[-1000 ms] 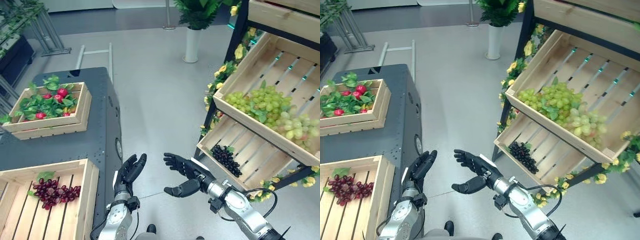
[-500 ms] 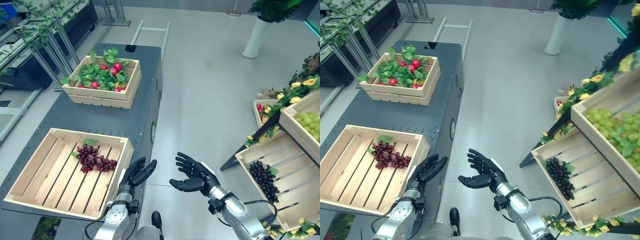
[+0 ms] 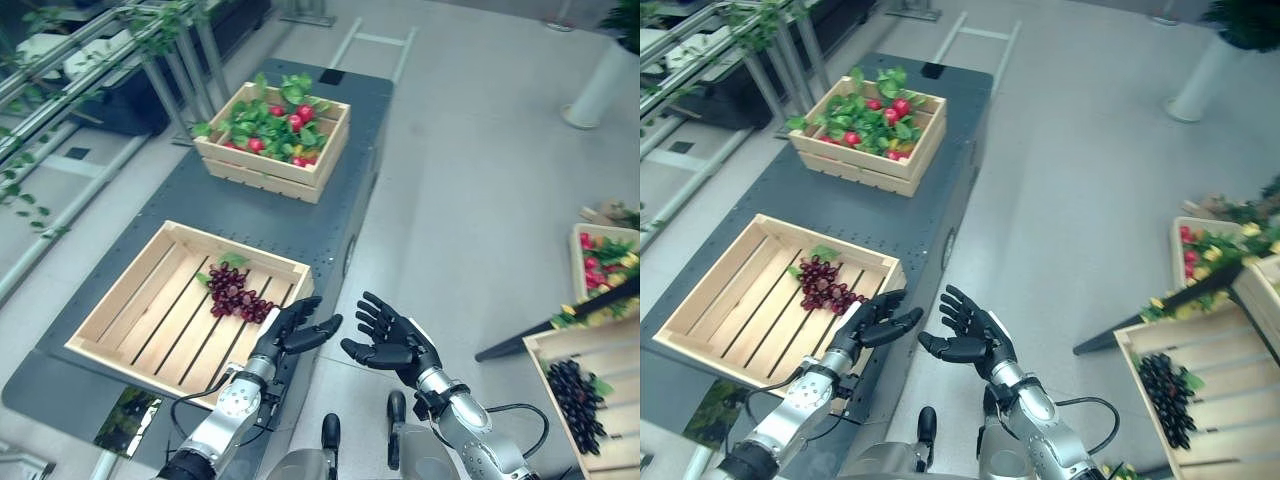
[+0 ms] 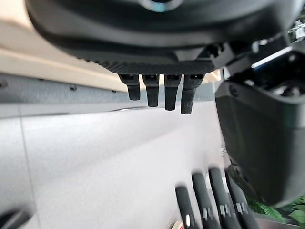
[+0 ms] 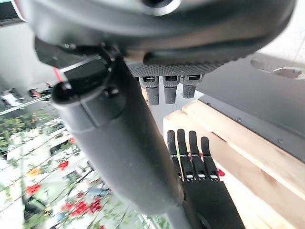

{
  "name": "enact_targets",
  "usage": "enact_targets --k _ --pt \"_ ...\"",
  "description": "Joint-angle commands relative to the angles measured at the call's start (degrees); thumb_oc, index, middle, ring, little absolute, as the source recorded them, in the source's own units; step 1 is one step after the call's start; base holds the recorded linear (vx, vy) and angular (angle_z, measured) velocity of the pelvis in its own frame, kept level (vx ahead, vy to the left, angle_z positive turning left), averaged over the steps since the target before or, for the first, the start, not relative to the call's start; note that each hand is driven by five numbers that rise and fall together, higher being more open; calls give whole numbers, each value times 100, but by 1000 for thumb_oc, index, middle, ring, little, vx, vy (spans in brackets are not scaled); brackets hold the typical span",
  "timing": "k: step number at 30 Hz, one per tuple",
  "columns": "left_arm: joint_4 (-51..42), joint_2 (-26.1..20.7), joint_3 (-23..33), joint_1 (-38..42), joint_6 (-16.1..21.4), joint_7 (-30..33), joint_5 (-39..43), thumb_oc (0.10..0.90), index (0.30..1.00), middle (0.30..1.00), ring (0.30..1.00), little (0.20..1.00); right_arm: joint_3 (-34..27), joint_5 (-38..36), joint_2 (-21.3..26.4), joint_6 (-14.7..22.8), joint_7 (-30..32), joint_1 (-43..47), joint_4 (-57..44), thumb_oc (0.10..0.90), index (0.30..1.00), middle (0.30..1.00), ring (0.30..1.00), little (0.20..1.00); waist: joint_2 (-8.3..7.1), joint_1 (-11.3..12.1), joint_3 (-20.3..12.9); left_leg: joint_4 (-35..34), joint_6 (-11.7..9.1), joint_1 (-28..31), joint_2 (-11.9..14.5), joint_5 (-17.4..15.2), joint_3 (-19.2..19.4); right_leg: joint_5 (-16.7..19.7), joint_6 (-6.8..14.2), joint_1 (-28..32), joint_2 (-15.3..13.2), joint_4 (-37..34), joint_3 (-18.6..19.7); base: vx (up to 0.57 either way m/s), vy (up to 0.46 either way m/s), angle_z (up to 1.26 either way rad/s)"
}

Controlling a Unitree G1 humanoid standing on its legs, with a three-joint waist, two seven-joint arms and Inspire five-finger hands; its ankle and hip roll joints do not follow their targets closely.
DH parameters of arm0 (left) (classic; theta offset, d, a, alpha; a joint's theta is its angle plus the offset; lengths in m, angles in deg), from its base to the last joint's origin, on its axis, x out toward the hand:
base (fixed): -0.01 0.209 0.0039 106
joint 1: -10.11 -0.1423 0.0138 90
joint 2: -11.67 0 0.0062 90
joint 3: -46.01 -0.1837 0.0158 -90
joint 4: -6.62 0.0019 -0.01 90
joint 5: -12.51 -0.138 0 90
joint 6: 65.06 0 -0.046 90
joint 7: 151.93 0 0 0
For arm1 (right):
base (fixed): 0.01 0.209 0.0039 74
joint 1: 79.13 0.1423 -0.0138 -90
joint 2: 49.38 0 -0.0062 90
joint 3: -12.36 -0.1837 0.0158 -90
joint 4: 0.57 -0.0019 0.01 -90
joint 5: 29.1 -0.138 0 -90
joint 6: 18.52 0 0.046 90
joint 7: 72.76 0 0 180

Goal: Pick up the fruits from the basket on one side to the basket on the other side

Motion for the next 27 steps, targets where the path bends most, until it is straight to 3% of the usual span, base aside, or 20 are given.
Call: enact_targets --k 1,3,9,15,16,18,19,20,22,27 --pt "-545 81 -87 132 583 -212 -38 800 900 900 900 900 -316 -344 -211 737 448 487 -243 800 900 900 900 900 -120 107 -449 219 -267 344 10 -1185 398 735 -130 67 122 476 4 109 -156 117" --pt "-622 26 -51 95 507 -278 118 800 900 900 900 900 -374 -364 -179 652 593 531 -209 800 900 900 900 900 -116 144 -472 278 -333 367 152 -1164 471 522 -182 157 105 703 -193 227 -271 111" --pt "-665 56 -177 215 464 -113 98 800 900 900 900 900 -493 65 -130 774 1135 798 296 800 900 900 900 900 -152 350 -590 282 -519 254 397 -1035 392 164 -466 694 112 482 -698 178 -214 35" --pt "-638 167 -63 117 759 343 -16 800 900 900 900 900 -483 262 -104 608 1240 828 161 800 900 900 900 900 -200 466 -522 443 -736 25 602 -931 497 51 -638 750 105 385 -1028 83 -115 22" --pt "-679 169 -70 129 845 462 -245 800 900 900 900 900 -540 262 -73 636 1308 760 134 800 900 900 900 900 -235 439 -480 623 -799 -128 681 -881 794 31 -672 785 63 371 -1195 -21 -78 21" --pt "-783 148 -208 383 958 404 -614 800 900 900 900 900 -707 194 42 947 1650 606 74 800 900 900 900 900 -269 290 -178 1708 -1054 -860 1025 -534 1820 -71 -814 883 -64 428 -1759 -122 -113 80" --pt "-813 147 -310 545 977 494 -809 800 900 900 900 900 -732 202 76 1042 1804 619 123 800 900 900 900 900 -201 226 -15 1475 -1178 -861 1161 -539 2177 -192 -781 958 -114 567 -1991 -117 -3 215" --pt "-822 141 -377 647 955 606 -992 800 900 900 900 900 -751 182 60 1065 1833 683 249 800 900 900 900 900 -178 212 53 1127 -1138 -733 1172 -578 2200 -210 -741 953 -179 635 -2063 -70 101 219" --pt "-903 35 -418 689 930 749 -1207 800 900 900 900 900 -758 25 8 1064 1690 710 447 800 900 900 900 900 -105 298 59 689 -998 -624 898 -458 1698 -99 -674 892 -198 631 -1999 15 127 105" --pt "-1377 -207 -129 595 883 719 -1158 800 900 900 900 900 -788 81 -49 1033 1711 495 448 800 900 900 900 900 -78 363 -48 220 -889 -321 725 -440 1613 -39 -630 1050 -151 369 -2113 121 94 2"
